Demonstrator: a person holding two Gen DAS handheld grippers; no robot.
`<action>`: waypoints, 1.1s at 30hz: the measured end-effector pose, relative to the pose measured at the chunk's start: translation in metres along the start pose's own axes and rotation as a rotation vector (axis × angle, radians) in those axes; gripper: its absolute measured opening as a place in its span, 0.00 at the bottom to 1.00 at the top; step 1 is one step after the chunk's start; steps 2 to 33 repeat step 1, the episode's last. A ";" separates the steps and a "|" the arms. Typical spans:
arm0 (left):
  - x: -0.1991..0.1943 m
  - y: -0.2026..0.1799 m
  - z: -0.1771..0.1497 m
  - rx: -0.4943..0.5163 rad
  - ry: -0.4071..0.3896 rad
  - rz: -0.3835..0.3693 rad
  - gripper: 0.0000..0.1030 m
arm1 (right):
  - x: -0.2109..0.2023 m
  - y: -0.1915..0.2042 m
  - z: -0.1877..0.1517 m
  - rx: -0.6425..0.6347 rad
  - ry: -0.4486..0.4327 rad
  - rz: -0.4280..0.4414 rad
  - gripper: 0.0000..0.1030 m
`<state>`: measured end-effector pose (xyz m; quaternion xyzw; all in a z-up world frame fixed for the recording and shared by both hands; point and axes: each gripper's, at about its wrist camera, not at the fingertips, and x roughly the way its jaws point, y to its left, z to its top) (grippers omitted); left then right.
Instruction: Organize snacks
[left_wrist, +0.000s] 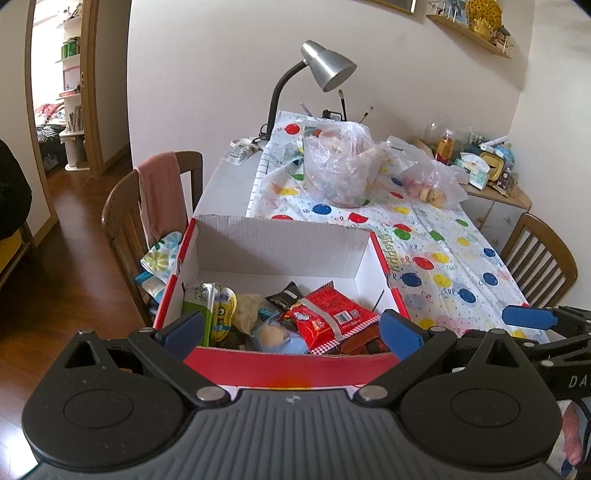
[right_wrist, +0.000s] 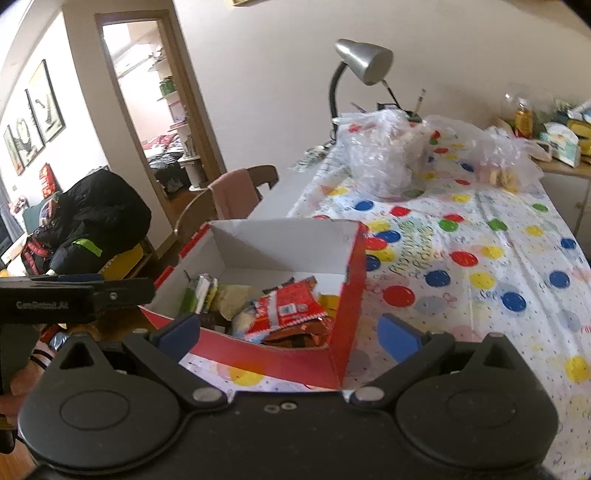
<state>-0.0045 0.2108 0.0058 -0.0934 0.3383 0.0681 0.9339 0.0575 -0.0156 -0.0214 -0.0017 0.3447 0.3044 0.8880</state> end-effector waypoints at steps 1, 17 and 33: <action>0.001 -0.001 -0.001 0.002 0.005 -0.002 0.99 | 0.000 -0.003 -0.002 0.009 0.004 -0.007 1.00; 0.001 -0.001 -0.001 0.002 0.005 -0.002 0.99 | 0.000 -0.003 -0.002 0.009 0.004 -0.007 1.00; 0.001 -0.001 -0.001 0.002 0.005 -0.002 0.99 | 0.000 -0.003 -0.002 0.009 0.004 -0.007 1.00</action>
